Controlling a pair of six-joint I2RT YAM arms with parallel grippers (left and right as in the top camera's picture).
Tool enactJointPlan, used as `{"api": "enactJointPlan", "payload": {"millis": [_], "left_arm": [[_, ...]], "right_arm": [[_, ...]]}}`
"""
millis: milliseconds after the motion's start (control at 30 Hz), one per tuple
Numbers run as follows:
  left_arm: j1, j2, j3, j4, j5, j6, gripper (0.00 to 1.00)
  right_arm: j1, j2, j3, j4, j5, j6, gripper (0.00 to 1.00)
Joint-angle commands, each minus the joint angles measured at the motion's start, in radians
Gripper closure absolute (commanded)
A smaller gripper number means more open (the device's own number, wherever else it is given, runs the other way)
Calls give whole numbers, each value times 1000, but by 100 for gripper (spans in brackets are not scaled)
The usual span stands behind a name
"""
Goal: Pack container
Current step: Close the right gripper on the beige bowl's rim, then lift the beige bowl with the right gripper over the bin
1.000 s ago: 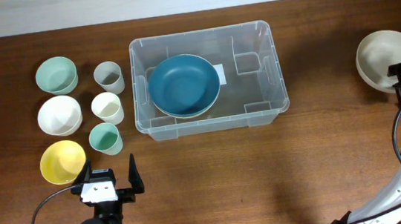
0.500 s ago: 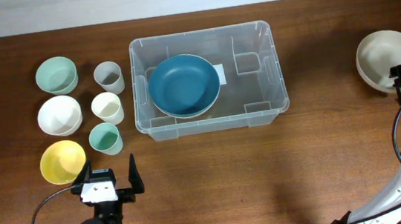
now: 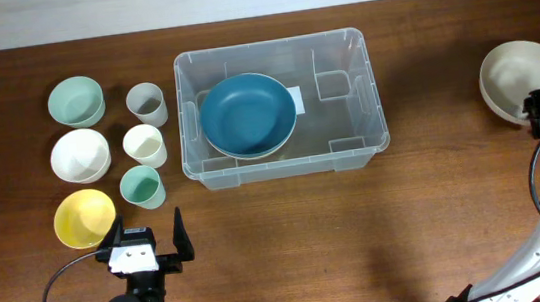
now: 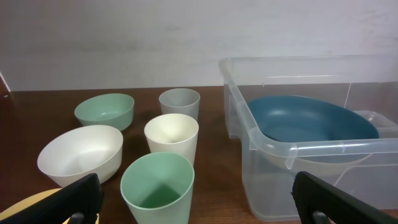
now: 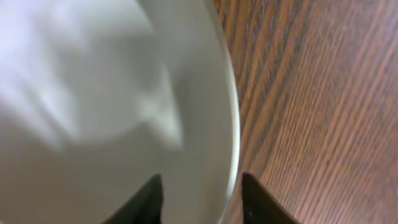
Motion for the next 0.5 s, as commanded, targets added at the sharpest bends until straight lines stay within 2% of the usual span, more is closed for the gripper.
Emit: {"api": "enactJointPlan", "payload": {"millis": [0,100,267,467], "left_arm": [[5,-4,-9,5,-11,-10,0],[5,-4,-9,5,-11,-10,0],[5,-4,-9,5,-11,-10,0],[5,-4,-9,5,-11,-10,0]], "right_arm": [[3,14,-6,8,-2,1,69],[3,14,-5,19,-2,1,72],[3,14,-5,35,-29,1,93],[3,13,3,40,-99,0,96]]}}
